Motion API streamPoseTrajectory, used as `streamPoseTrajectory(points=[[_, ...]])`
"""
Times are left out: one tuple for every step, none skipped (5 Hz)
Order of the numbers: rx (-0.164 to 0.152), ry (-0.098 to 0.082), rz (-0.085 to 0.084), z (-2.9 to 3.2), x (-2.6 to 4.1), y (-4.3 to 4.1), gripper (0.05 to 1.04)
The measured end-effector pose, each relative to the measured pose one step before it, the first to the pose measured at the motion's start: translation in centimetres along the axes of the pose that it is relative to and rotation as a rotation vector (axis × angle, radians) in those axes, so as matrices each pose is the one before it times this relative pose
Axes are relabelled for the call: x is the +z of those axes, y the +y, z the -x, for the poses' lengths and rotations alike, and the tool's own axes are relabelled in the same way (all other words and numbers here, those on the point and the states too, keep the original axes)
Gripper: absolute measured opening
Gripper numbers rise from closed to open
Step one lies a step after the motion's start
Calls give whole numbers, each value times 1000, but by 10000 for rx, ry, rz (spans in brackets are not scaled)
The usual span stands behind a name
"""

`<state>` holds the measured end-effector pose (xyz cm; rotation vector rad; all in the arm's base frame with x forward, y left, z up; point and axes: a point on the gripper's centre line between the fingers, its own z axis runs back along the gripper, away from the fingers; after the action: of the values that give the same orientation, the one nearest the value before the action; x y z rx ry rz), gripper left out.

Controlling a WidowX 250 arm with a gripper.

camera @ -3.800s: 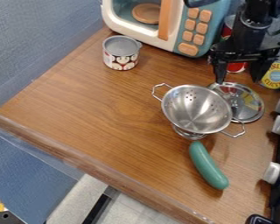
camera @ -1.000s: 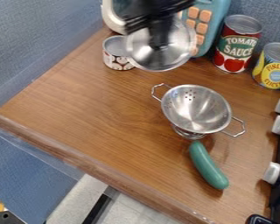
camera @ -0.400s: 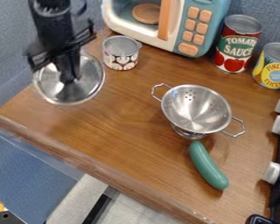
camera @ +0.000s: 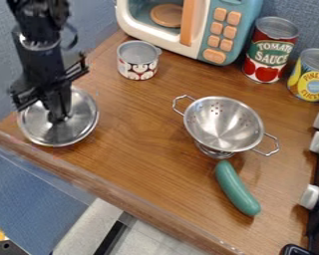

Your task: Move the silver lid to the bottom left side on the table

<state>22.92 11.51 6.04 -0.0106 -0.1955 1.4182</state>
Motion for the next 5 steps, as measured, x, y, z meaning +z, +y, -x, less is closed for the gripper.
streamPoseTrajectory(points=[[315,282,211,-13,-1112,-139,51],[119,-44,229,80,-318,-7,66],[28,-2,-166,245,-442,137,204],[-68,-89,19,263,-22,-244,454],[-13,-75,-238,577,112,-170,754]])
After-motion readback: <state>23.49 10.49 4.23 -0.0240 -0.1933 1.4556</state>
